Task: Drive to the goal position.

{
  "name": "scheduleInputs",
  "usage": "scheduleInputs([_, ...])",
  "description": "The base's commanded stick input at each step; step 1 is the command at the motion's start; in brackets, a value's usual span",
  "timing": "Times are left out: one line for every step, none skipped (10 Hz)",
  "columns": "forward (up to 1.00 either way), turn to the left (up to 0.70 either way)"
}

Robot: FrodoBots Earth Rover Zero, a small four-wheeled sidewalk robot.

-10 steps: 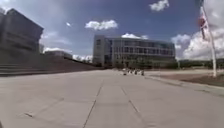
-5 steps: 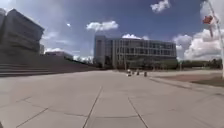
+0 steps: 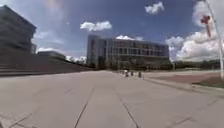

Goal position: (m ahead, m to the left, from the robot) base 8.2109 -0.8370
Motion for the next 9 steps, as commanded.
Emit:
scheduleInputs([0.93,0.00])
scheduleInputs([0.93,-0.01])
scheduleInputs([0.93,-0.12])
scheduleInputs([0.93,-0.34])
scheduleInputs([0.93,-0.37])
scheduleInputs([0.93,-0.37])
scheduleInputs([0.93,-0.25])
scheduleInputs([0.93,-0.06])
scheduleInputs([0.93,0.00])
